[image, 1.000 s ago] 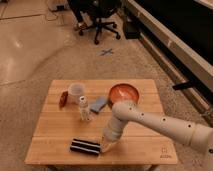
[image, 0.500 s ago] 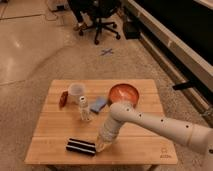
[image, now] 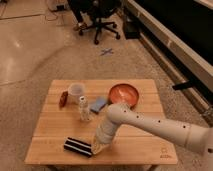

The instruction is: Push the eraser across the table

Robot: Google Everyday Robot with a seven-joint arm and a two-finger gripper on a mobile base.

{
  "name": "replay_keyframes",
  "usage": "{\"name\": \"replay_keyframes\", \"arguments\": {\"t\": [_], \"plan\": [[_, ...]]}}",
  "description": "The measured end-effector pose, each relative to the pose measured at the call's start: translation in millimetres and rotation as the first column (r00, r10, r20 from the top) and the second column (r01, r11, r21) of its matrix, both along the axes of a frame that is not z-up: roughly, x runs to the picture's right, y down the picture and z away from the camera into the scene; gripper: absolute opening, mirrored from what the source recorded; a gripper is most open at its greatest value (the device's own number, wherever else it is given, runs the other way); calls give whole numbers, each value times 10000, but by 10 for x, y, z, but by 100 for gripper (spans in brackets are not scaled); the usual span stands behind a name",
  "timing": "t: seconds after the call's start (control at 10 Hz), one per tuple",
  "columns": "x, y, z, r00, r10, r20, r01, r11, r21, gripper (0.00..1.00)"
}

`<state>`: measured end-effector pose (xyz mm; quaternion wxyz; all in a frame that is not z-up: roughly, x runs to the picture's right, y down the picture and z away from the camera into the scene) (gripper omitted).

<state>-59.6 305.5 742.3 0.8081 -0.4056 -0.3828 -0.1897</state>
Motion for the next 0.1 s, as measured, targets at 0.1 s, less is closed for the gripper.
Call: {"name": "replay_keyframes", "arguments": {"t": [0.1], "plan": [[6, 1, 0, 10000, 9, -8, -9, 10000, -1, 14]]}}
